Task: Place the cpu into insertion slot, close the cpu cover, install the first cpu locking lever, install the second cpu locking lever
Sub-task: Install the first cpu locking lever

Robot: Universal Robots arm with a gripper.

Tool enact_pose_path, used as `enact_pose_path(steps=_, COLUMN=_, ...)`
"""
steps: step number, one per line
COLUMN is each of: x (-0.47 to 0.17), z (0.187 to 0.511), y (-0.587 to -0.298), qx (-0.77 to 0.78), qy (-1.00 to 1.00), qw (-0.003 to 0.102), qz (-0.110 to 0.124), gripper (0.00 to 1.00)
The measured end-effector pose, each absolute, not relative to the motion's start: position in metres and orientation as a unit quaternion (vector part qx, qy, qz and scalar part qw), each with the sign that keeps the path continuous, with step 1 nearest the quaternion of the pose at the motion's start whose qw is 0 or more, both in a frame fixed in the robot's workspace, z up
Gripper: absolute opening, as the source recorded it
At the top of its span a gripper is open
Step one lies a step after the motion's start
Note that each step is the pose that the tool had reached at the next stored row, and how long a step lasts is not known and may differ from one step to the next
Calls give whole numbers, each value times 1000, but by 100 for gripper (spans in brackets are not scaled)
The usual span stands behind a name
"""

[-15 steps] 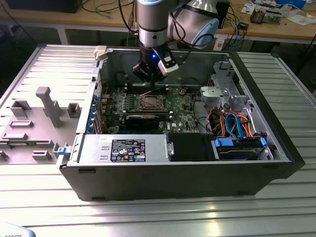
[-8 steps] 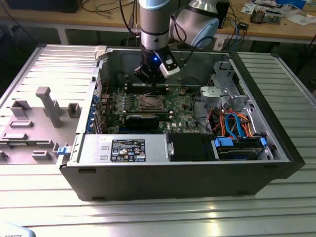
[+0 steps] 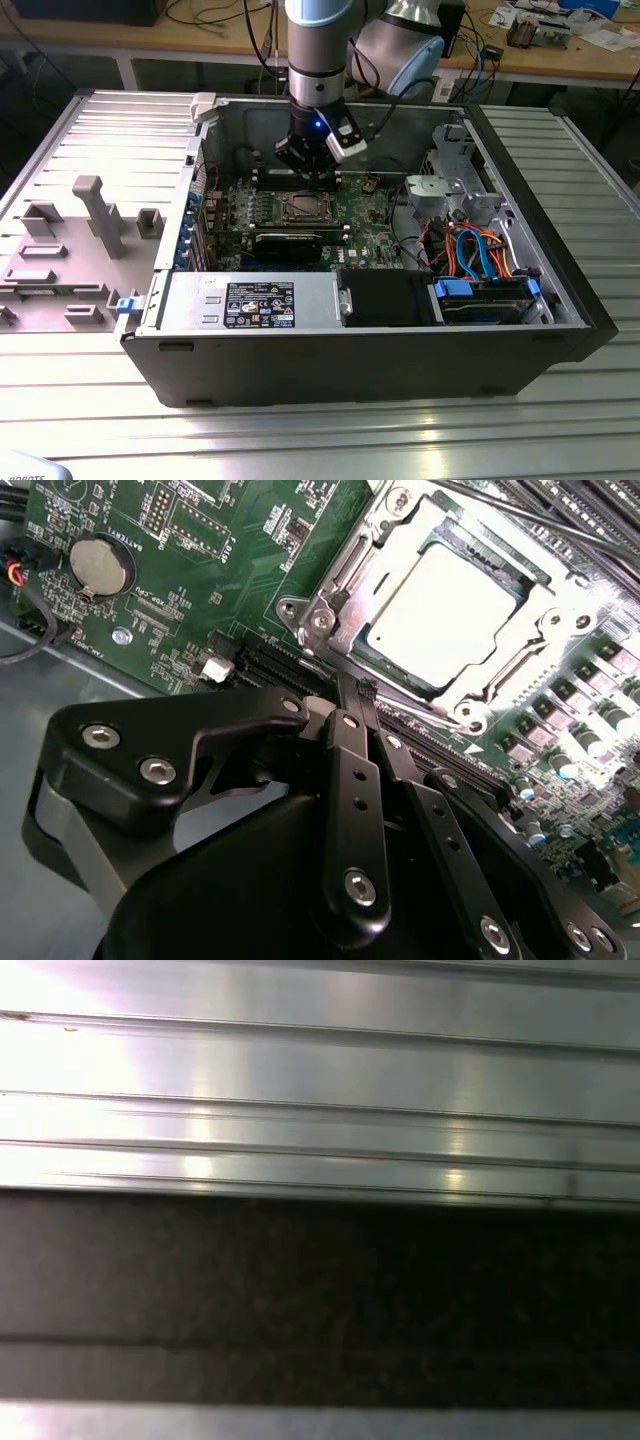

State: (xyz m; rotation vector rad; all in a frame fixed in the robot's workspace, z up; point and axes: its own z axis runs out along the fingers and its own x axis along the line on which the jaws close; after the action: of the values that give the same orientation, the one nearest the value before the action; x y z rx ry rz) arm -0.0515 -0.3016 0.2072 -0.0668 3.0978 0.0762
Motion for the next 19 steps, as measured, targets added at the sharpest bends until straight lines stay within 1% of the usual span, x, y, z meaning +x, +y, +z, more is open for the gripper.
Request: enact_pose_path(steps=19, x=-51, z=206, y=-302, qx=-22, qy=999, qw=21, qz=25, gripper=11)
